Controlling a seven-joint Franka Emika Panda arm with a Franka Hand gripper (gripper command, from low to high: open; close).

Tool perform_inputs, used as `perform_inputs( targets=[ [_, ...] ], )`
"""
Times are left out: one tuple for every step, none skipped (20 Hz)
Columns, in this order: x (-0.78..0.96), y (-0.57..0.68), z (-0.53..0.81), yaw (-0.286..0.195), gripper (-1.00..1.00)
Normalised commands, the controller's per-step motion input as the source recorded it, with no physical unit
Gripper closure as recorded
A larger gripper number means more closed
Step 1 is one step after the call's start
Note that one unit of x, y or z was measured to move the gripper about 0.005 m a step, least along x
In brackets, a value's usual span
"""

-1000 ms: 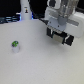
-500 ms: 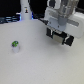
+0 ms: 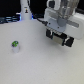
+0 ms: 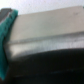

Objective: Open the kcup holder, insert the kcup into the holder, and close the kcup holder

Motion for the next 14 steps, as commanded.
perform_inputs(
  targets=[
    [0.18,0.01,0.15,-0.079,-1.0],
    [0.18,0.01,0.15,-0.075,-1.0],
    [0.15,-0.01,0.16,-0.086,-1.0],
    [0.16,-0.11,0.2,-0.109,-1.0],
    [0.03,-0.43,0.3,-0.159,-1.0],
    [-0.01,-0.53,0.29,-0.205,-1.0],
    [-0.01,-0.58,0.28,-0.202,-1.0],
    [-0.03,-0.59,0.28,-0.2,-1.0],
    [-0.04,-0.6,0.29,-0.203,-1.0],
    [-0.04,-0.61,0.29,-0.207,-1.0],
    [-0.05,-0.61,0.28,-0.211,-1.0],
    [-0.06,-0.61,0.28,-0.216,-1.0],
    [-0.07,-0.6,0.28,-0.221,-1.0],
    [-0.07,-0.59,0.27,-0.224,-1.0]
  ],
)
